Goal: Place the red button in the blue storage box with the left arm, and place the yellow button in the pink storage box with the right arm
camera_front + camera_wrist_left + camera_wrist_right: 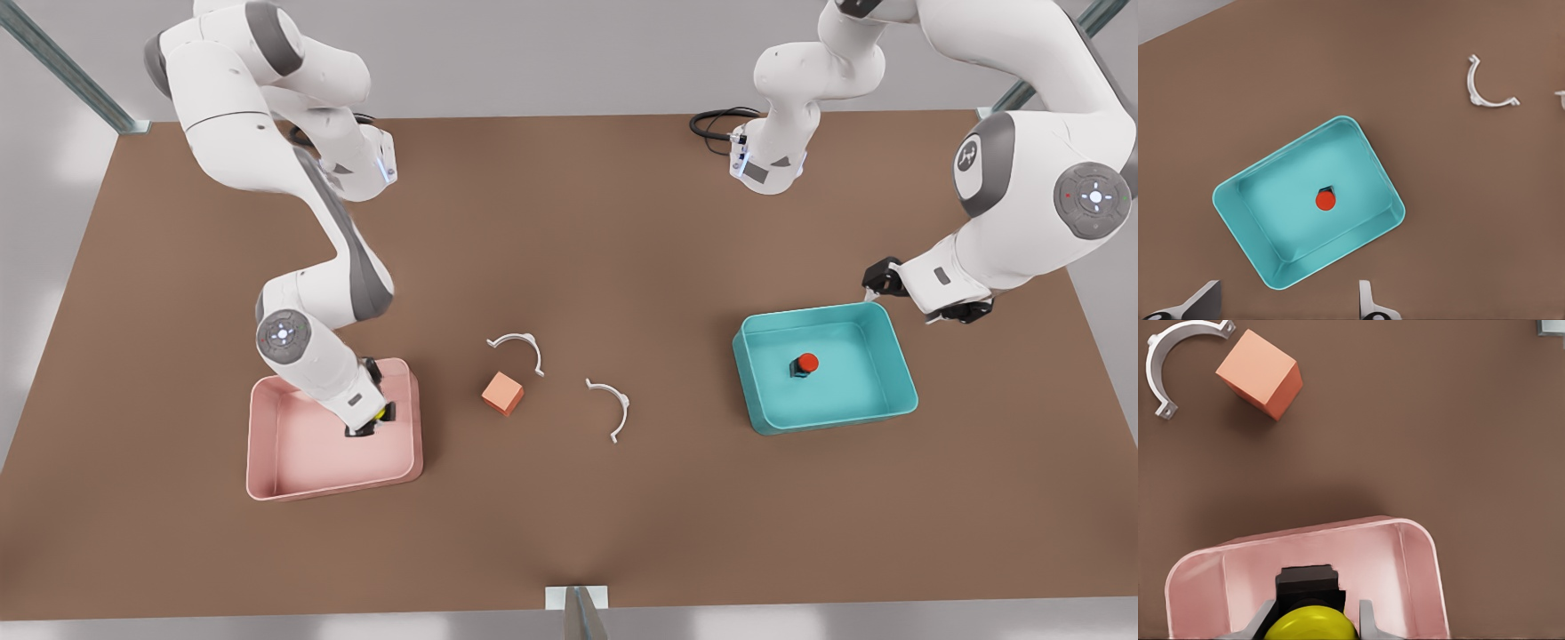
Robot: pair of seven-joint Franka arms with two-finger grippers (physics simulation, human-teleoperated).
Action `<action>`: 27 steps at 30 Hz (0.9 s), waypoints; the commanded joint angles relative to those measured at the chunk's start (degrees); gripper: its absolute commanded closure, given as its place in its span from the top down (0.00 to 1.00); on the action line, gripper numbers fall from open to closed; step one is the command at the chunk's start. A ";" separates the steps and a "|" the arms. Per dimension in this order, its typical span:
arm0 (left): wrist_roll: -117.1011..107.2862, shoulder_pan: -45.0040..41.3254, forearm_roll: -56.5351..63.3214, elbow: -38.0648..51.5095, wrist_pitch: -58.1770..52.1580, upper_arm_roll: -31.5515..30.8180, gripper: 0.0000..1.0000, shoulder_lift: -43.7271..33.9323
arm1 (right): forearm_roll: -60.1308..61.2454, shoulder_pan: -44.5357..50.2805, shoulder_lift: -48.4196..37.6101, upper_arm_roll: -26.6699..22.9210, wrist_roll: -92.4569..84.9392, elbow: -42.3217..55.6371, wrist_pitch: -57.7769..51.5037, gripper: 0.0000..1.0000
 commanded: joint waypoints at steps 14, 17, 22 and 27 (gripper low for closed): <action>4.46 0.07 0.02 0.03 -0.75 -0.02 1.00 -0.25 | -0.69 -9.16 8.27 -0.49 -1.00 2.72 -1.31 1.00; 4.46 0.07 0.02 0.03 -0.66 0.24 1.00 -0.34 | -1.65 -7.49 8.18 0.30 -1.70 9.57 -1.83 1.00; 3.58 -0.11 0.11 0.03 -0.66 0.16 1.00 -0.69 | -0.07 1.83 -15.36 -6.73 55.99 9.93 -16.49 1.00; 3.58 -0.11 0.11 0.03 -0.57 0.16 1.00 -0.69 | 3.71 2.18 -21.26 -11.47 73.62 8.17 -33.30 1.00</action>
